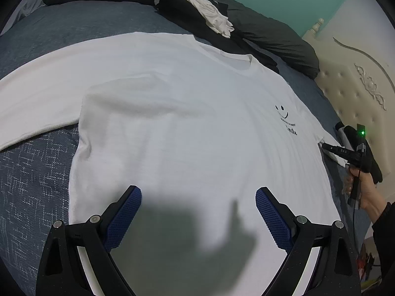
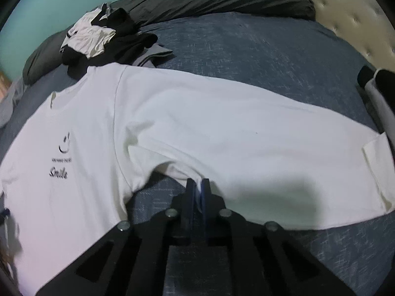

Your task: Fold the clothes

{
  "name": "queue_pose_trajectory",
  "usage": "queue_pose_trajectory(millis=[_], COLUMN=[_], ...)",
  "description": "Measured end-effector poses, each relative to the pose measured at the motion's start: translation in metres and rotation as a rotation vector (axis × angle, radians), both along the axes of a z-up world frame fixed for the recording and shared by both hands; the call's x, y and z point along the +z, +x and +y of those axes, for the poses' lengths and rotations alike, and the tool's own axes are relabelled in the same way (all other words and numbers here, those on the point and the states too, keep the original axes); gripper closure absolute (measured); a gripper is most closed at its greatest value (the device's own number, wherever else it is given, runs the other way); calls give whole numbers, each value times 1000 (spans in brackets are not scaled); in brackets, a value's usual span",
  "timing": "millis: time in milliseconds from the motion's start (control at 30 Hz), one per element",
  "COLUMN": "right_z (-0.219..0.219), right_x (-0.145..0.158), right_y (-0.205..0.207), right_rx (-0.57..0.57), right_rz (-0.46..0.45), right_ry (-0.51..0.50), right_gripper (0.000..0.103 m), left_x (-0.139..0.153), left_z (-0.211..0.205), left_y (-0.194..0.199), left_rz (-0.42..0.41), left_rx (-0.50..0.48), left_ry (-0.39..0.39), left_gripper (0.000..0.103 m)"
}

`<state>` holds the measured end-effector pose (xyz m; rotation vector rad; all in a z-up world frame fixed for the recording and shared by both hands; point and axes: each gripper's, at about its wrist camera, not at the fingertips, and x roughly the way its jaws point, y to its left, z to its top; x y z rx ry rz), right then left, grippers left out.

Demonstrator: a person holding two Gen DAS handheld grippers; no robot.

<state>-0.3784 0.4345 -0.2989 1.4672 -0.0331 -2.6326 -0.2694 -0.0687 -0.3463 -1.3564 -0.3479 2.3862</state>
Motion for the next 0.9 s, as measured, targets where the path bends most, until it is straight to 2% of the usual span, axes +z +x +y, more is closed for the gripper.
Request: queue_pose_trajectory(millis=[267, 433, 533, 600, 633, 733, 867, 900], right_z=[2, 3, 12, 16, 16, 11, 1, 0], right_x=[-7, 1, 13, 18, 17, 11, -3, -8], right_y=[6, 11, 24, 31, 31, 26, 11, 8], right_rx=[12, -37, -102, -132, -136, -132, -134, -140], right_rz=[-4, 12, 39, 47, 33, -15, -61, -72], right_ry=[90, 79, -29, -137, -205, -367, -429, -450], right_gripper=[100, 95, 87, 64, 60, 60, 60, 64], left_x=[1, 2, 3, 4, 4, 5, 6, 6], left_z=[1, 0, 0, 0, 0, 2, 2, 2], left_y=[1, 1, 0, 1, 2, 3, 3, 2], left_rz=[4, 4, 6, 6, 6, 9, 11, 11], left_rx=[-4, -3, -2, -3, -4, -8, -8, -7], left_ry=[2, 6, 10, 12, 12, 13, 12, 12], left_gripper=[7, 7, 7, 7, 7, 7, 7, 7])
